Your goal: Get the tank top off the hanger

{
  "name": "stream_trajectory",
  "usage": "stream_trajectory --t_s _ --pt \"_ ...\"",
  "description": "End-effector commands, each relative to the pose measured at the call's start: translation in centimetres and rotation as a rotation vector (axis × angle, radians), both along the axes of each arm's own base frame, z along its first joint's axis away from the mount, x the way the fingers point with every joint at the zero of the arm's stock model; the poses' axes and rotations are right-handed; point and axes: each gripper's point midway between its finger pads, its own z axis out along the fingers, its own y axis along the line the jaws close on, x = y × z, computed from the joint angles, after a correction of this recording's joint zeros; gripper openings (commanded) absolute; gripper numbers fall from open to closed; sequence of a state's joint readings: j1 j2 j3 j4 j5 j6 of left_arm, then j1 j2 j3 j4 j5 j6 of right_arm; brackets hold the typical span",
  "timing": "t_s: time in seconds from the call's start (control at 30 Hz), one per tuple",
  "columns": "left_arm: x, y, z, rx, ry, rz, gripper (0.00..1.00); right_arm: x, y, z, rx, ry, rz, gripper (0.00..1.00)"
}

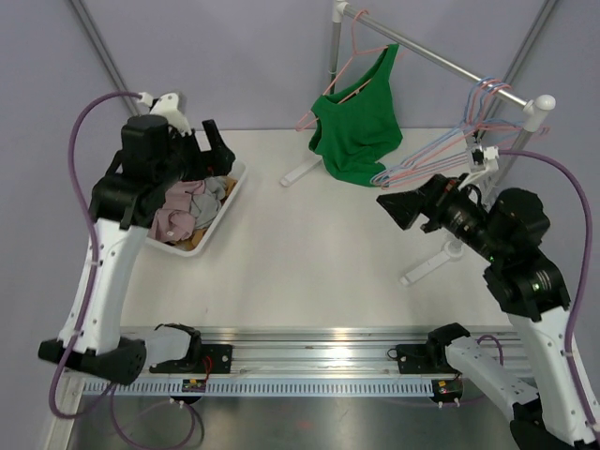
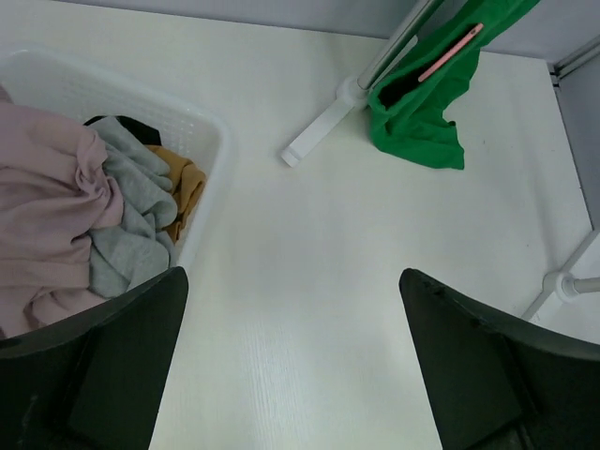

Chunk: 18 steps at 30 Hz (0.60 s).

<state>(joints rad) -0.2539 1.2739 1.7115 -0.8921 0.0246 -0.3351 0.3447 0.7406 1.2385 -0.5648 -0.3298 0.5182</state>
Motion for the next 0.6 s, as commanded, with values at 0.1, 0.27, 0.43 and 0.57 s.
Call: stream_trajectory --t_s 0.1,0.27,0.43,0.57 --pt "-6.9 3.0 -2.6 0.023 -0.089 0.057 0.99 5.4 1.7 4.6 0.101 -0.050 -0.030 0.99" --pt "-9.8 3.9 -7.7 0.026 -0.085 0.058 0.99 10.4 2.1 5.0 0.112 -0.019 -0.115 1.00" --pt "-11.3 3.8 -9.7 -0.034 -0.138 0.062 0.99 15.5 3.0 5.2 0.125 -0.010 -0.219 0.98" --pt "-11.8 4.6 -10.1 -0.028 -0.154 0.094 0.99 19.4 5.4 4.0 0.072 -0.006 -0.288 0.98"
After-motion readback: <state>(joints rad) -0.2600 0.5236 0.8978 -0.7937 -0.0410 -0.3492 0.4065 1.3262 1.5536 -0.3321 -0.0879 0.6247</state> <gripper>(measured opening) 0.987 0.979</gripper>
